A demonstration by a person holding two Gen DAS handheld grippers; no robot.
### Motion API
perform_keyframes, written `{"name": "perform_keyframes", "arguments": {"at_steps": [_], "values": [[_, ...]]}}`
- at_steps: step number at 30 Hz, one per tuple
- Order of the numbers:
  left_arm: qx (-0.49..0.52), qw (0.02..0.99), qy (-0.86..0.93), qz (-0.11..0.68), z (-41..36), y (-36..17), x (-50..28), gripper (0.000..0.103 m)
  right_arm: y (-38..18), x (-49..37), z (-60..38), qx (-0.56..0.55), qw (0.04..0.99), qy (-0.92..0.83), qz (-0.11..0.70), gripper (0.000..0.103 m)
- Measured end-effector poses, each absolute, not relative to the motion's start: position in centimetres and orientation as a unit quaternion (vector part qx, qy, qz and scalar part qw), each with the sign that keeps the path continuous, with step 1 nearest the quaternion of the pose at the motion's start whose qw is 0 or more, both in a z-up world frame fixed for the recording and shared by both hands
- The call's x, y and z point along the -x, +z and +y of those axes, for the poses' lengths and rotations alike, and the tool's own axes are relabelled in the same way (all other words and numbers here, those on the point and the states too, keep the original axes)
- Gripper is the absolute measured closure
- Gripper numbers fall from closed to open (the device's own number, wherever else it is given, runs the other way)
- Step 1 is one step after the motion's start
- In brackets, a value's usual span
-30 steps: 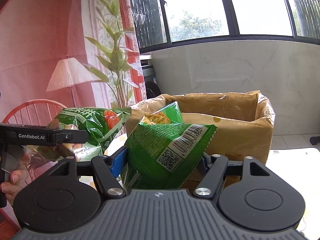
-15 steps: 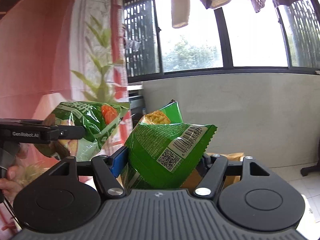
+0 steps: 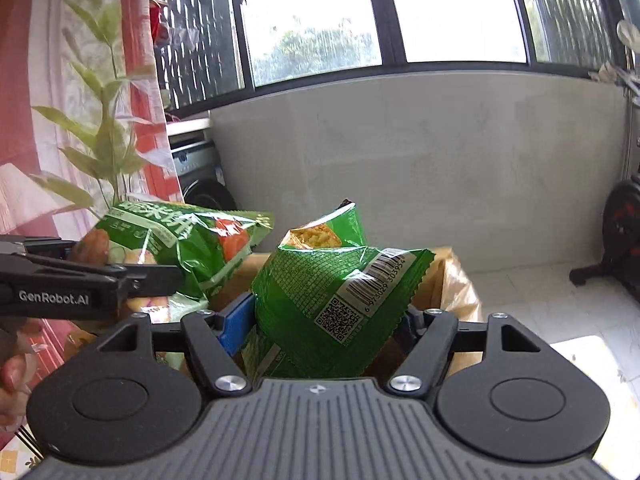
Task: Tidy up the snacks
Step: 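Lift both green chip bags over the box and open both tools inside, then move both tools back down to the snack pile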
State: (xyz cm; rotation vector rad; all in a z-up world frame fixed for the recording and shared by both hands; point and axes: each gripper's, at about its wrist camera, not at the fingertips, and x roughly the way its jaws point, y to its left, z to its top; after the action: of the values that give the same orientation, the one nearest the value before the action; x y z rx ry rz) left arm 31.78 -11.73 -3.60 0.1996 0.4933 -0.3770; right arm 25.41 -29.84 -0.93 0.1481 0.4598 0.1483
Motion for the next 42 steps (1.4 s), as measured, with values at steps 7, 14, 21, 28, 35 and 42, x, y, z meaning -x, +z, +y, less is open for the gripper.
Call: {"name": "perform_keyframes", "arguments": {"at_steps": [7,14,21,28,35,42], "values": [[-0.09,0.949,-0.181,0.243,-10.3,-3.9,-32.1,0.018,-1.0,-24.9,-30.0,-0.068,0.969,0.068,0.23,0.022],[-0.071,0.954,-0.171,0.236,-8.7,-2.8,-29.9,0.018,0.0,-23.8,-29.3,-0.048,0.969,0.077,0.23,0.022],[-0.049,0.958,-0.17,0.227,-5.3,-1.8,-26.6,0.018,1.3,-21.0,-28.3,-0.024,0.969,0.103,0.224,0.018],[-0.047,0.962,-0.15,0.224,-2.4,-1.7,-23.3,0.018,2.3,-18.0,-26.6,-0.012,0.969,0.125,0.211,0.016],[-0.029,0.965,-0.137,0.221,-0.2,-2.5,-20.2,0.018,2.3,-15.6,-25.5,-0.003,0.968,0.136,0.209,0.016],[-0.025,0.968,-0.125,0.218,1.0,-3.8,-17.5,0.018,1.0,-13.5,-25.5,-0.015,0.966,0.133,0.219,0.016]]}}
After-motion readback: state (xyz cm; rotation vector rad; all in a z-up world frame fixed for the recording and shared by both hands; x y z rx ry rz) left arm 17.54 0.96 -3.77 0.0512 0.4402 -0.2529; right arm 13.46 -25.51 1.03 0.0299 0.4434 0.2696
